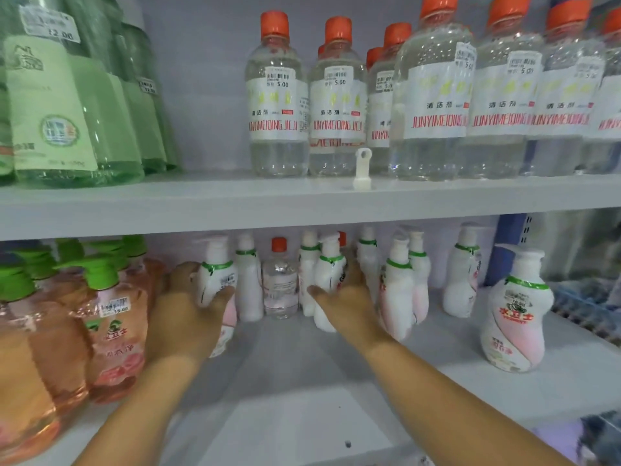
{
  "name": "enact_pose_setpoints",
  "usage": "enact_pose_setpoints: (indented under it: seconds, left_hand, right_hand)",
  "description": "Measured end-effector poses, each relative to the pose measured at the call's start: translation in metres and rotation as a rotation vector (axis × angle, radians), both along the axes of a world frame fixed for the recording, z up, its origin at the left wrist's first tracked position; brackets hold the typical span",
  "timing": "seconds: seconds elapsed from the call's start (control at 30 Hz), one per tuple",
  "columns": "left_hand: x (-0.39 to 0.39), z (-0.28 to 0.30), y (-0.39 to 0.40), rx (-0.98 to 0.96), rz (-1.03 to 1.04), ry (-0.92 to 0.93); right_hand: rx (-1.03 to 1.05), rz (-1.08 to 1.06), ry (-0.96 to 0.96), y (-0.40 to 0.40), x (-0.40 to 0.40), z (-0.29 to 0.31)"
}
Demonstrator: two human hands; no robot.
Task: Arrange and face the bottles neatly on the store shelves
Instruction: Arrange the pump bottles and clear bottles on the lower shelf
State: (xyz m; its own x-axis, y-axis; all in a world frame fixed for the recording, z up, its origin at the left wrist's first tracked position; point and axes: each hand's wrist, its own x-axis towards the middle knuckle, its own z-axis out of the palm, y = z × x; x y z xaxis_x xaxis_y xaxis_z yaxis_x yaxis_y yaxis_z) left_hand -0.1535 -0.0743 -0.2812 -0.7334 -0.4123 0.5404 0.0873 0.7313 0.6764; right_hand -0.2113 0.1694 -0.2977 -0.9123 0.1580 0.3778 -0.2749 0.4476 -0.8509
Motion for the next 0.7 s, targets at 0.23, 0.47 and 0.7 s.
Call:
enact_pose_setpoints:
  seconds: [0.23,0.47,0.7]
  left_hand:
    - [-0.002,-0.019,-0.008,0.104,-0.006,0.063]
    - [0.000,-0.021,0.013,0.226,0.048,0.231]
    - [-0.010,0.003,0.079,0.184,-0.188,0.234]
  right_hand:
    - [0.003,0.084,0.021,0.022,0.035,0.018]
    - [0.029,-0.096,0.072,0.126,0.118,0.029]
    - [0.015,-0.294,0.114,0.154,0.077,-0.009]
